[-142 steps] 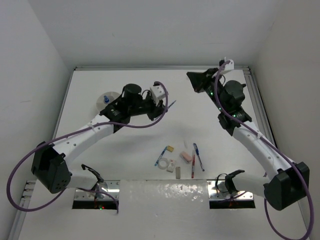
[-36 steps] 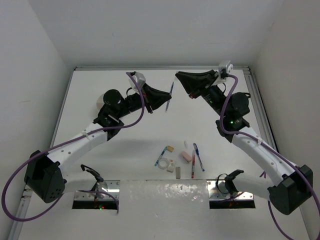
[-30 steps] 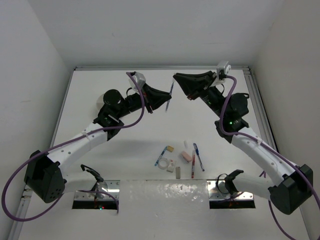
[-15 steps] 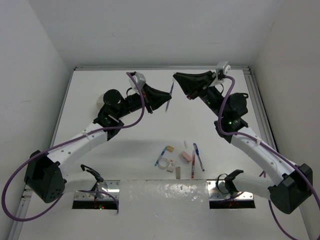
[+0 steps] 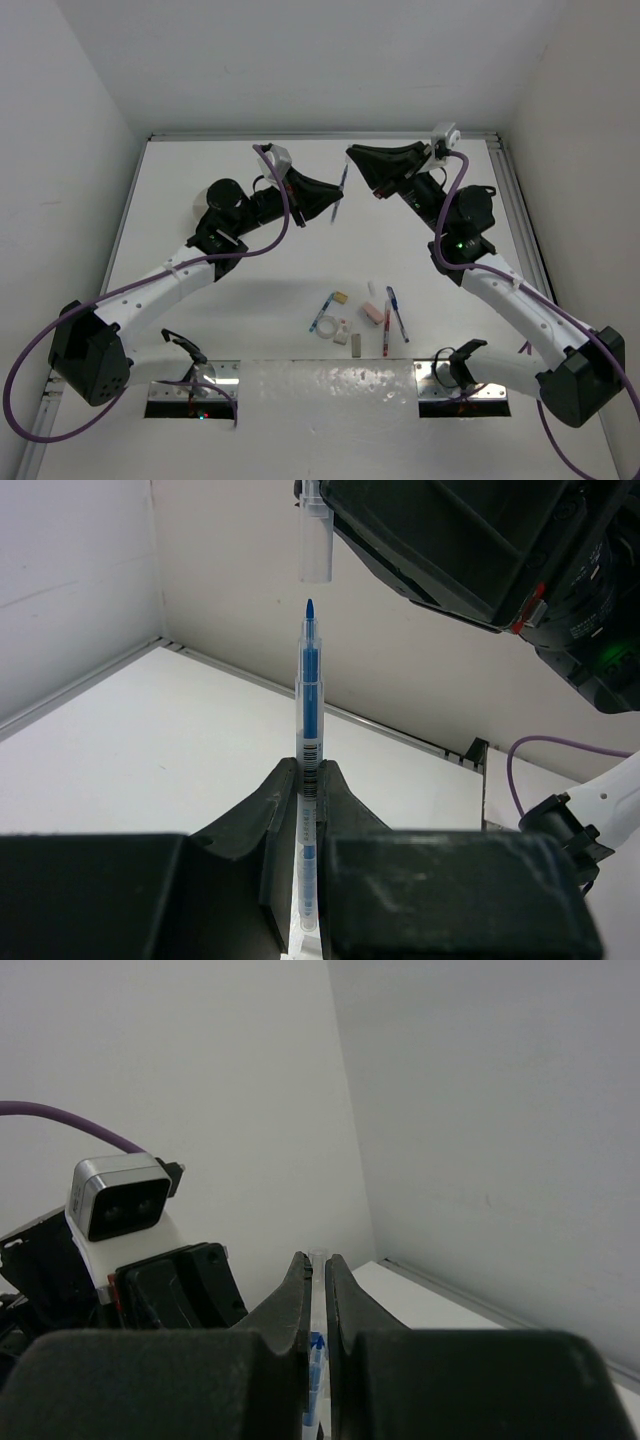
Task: Sort the stationery into containers
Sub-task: Close the pen cap on the pen.
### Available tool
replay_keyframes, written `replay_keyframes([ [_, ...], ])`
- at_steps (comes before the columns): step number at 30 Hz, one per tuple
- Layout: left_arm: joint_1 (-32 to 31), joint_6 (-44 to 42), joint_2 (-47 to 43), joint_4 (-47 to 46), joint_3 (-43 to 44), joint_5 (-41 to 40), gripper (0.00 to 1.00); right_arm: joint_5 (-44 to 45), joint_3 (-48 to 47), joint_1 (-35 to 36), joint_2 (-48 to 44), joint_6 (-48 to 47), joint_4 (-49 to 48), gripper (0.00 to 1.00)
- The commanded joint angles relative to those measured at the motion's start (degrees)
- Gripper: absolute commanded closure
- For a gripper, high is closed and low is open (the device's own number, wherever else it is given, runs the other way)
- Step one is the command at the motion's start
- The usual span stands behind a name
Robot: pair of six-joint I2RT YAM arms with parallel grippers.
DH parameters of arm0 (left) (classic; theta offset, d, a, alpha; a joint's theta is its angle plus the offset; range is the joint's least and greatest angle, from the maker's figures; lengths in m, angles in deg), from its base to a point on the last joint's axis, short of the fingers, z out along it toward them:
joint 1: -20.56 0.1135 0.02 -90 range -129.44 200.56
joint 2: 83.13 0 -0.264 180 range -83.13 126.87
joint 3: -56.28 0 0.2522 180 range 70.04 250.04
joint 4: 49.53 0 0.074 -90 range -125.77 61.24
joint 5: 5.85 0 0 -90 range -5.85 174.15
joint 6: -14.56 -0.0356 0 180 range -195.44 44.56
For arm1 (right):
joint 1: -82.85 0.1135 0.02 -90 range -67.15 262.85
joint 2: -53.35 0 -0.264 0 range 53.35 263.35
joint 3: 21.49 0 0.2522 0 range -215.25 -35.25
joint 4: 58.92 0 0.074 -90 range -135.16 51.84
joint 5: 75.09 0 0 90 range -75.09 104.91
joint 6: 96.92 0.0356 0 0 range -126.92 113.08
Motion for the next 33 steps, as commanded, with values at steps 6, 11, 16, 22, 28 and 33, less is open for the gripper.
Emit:
replay_keyframes([
  [6, -0.2, -0.4, -1.4, -2.3, 0.7, 0.1, 1.0, 0.9, 0.2, 0.3, -0.6, -0.2, -1.7, 1.0],
  [11, -0.3, -0.5, -1.4, -2.2, 0.8, 0.2, 1.0, 1.2, 0.6, 0.4, -0.6, -0.2, -1.7, 1.0],
  [16, -0.3, -0.7, -1.4, -2.2, 0.9, 0.2, 1.0, 1.2, 1.1, 0.4, -0.5, 0.1, -2.0, 1.0],
  [22, -0.4, -0.8, -1.3, -2.2, 0.9, 0.0, 1.0, 1.3, 1.0, 0.4, 0.2, 1.1, -2.9, 1.0],
  [28, -0.4, -0.9, -1.4, -2.1, 0.8, -0.2, 1.0, 0.9, 1.3, 0.5, 0.7, 2.6, -3.8, 1.0],
  [33, -0.4, -0.8, -1.2, -2.1, 0.7, -0.5, 1.0, 1.0, 2.0, 0.6, 0.7, 3.6, -4.5, 1.0],
])
